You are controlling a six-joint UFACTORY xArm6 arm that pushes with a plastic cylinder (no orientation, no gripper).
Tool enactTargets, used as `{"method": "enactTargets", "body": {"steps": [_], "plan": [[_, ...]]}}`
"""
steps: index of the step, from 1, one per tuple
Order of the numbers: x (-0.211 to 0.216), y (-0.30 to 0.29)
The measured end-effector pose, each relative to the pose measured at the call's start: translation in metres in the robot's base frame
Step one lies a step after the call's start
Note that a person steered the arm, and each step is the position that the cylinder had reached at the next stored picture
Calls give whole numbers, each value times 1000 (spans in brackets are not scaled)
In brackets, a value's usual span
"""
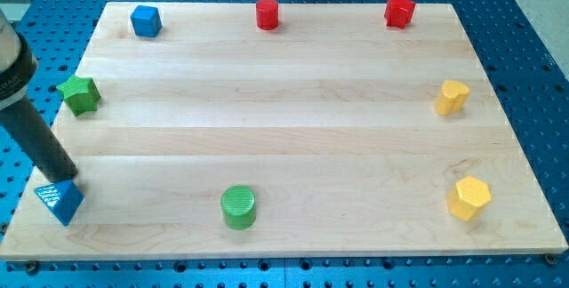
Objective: Slightly adjust the triangle at the bottom left side
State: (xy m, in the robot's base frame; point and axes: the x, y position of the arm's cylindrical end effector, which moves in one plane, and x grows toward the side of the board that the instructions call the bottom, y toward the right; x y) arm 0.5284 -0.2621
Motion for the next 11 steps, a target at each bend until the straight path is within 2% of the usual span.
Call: {"method": "enactTargets", "body": {"steps": [4,5,6,7,8,9,10,11], "plan": [[13,-34],[-5,-31],[33,-42],[89,-24],[68,-4],[69,-16],[22,-28],[-53,-25]]}}
